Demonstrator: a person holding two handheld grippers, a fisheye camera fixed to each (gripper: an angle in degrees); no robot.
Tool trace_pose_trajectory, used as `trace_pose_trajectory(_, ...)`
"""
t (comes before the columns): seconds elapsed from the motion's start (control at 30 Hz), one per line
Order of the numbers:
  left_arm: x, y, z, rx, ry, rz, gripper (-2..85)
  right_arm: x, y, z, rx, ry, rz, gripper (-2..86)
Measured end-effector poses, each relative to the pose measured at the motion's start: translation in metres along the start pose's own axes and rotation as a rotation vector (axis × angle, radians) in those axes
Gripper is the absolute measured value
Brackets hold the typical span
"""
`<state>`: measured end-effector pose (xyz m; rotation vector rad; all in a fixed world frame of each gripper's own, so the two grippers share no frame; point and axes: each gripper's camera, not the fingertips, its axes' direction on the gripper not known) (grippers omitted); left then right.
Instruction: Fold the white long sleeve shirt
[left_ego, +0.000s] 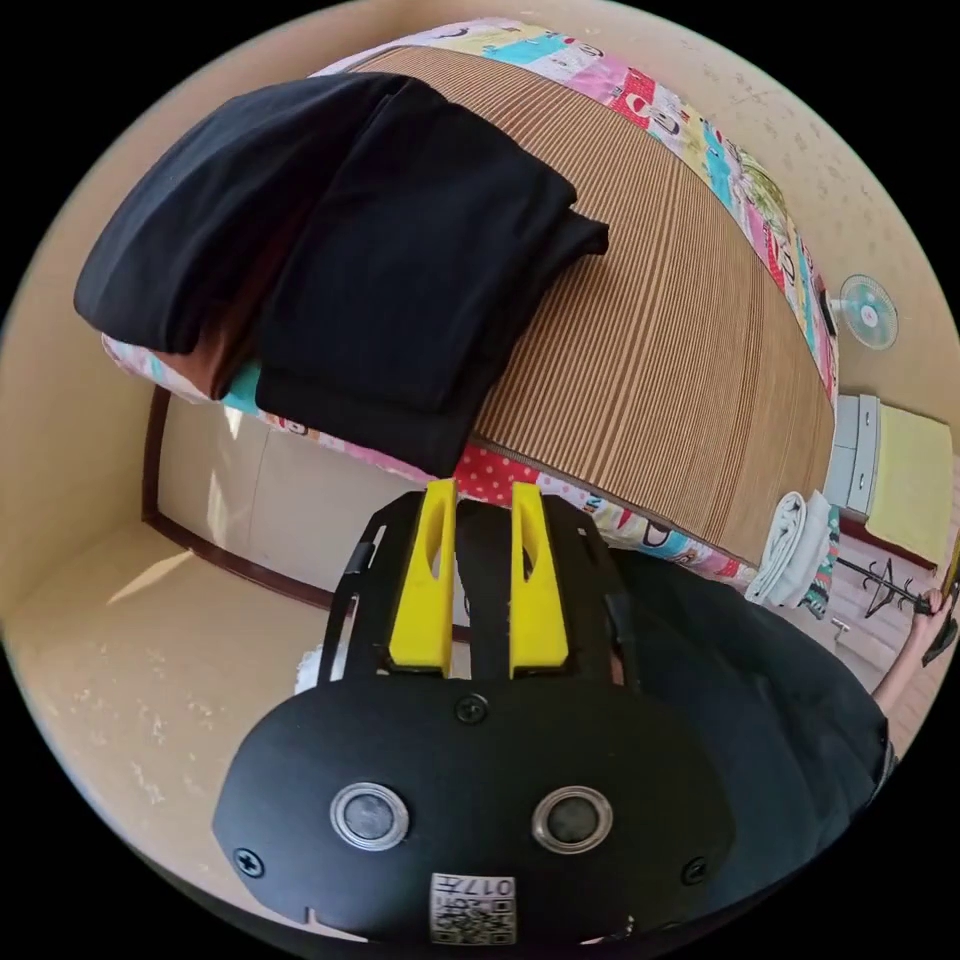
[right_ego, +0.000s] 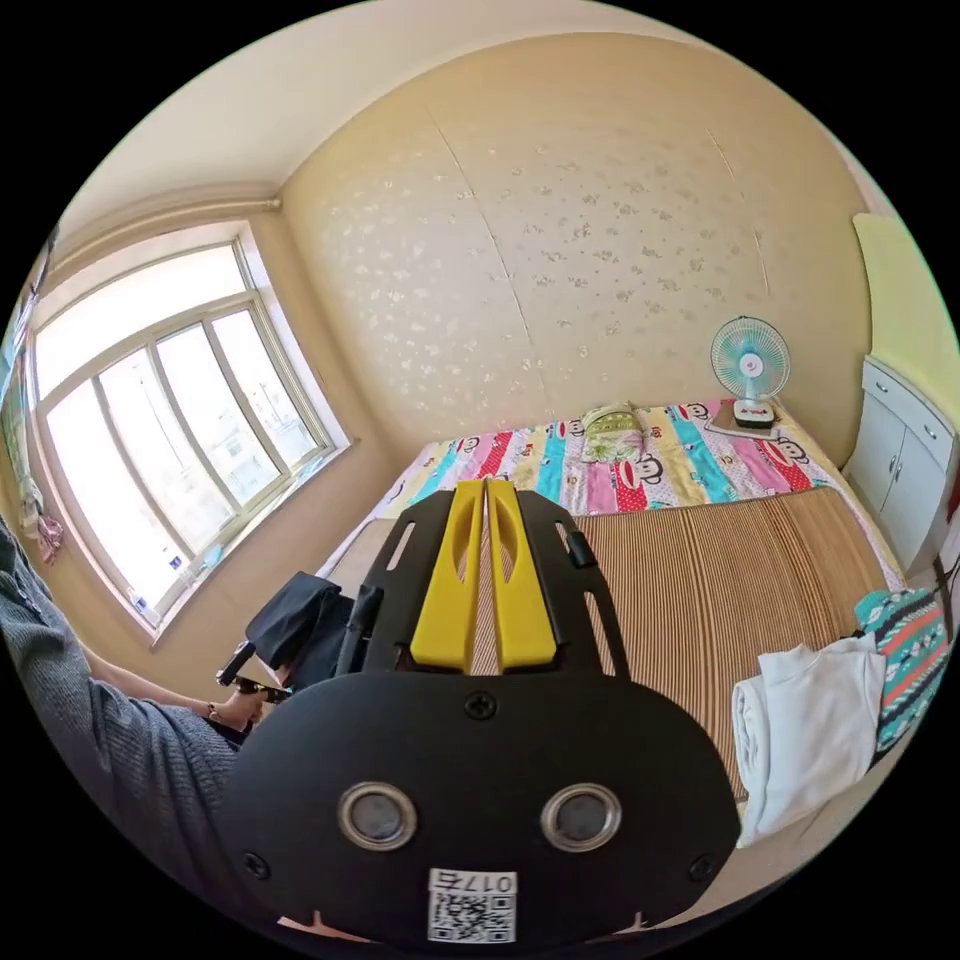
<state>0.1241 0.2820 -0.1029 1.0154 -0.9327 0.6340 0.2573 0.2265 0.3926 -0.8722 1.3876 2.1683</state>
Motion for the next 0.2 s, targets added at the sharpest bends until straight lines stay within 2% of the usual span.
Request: trace_pose_trajectory(0.2, 0.022, -0.024, 0.013, 0.019, -0.143, 0.091, 13.5, -0.057, 0.043, -0.028, 0.021, 0.300, -0.160, 0.5)
